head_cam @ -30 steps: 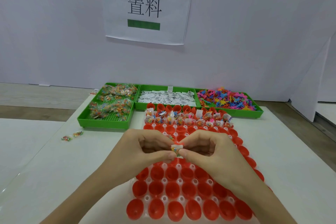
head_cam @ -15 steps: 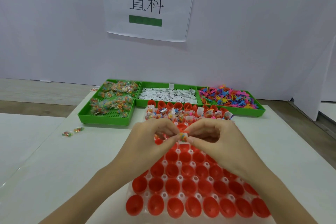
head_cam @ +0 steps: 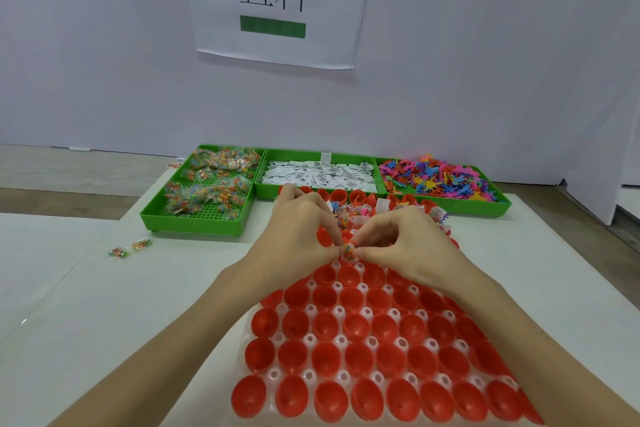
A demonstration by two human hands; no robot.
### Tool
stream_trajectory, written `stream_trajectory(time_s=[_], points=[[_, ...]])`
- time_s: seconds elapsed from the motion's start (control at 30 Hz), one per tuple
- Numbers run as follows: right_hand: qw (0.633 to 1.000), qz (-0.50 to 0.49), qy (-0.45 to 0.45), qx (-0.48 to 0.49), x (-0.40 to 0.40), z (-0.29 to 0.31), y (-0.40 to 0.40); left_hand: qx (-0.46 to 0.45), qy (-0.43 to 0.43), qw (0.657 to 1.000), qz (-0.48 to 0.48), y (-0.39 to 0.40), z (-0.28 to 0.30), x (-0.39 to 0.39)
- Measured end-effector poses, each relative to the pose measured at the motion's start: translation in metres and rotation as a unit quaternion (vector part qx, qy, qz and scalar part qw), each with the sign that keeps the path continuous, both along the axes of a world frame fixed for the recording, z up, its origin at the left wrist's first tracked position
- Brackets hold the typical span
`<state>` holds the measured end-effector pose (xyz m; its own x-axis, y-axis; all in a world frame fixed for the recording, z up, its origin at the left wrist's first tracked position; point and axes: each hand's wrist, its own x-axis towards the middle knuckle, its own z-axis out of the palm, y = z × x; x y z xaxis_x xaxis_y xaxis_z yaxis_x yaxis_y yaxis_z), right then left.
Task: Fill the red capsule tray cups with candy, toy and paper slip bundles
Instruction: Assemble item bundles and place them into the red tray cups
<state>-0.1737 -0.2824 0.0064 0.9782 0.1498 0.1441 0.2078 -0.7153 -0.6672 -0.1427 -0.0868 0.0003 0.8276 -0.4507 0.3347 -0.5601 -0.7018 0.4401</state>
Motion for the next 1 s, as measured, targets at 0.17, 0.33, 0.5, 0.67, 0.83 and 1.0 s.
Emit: stream_trajectory(time_s=[0.17, 0.33, 0.5, 0.67, 0.83, 1.0], points=[[0.999, -0.025, -0.001, -0.042, 0.001, 0.002, 0.004, 0.042, -0.021, 0.999, -0.007, -0.001, 0.003, 0.001], [0.997, -0.006, 0.002, -0.083, 0.003, 0.004, 0.008, 0.092, -0.072, 0.993, -0.014, -0.004, 0.004, 0.0], [0.993, 0.032, 0.032, -0.109, 0.006, 0.014, 0.005, 0.141, -0.118, 0.983, -0.004, -0.008, 0.006, -0.003], [0.993, 0.013, 0.016, -0.116, 0.012, 0.011, 0.007, 0.144, -0.123, 0.982, -0.002, -0.008, 0.007, -0.003], [0.994, 0.017, 0.045, -0.094, 0.018, 0.007, 0.01, 0.158, -0.119, 0.98, 0.001, -0.009, 0.008, -0.002], [0.996, 0.028, 0.078, -0.045, 0.02, 0.012, 0.007, 0.163, -0.096, 0.982, 0.009, -0.007, 0.007, 0.002]])
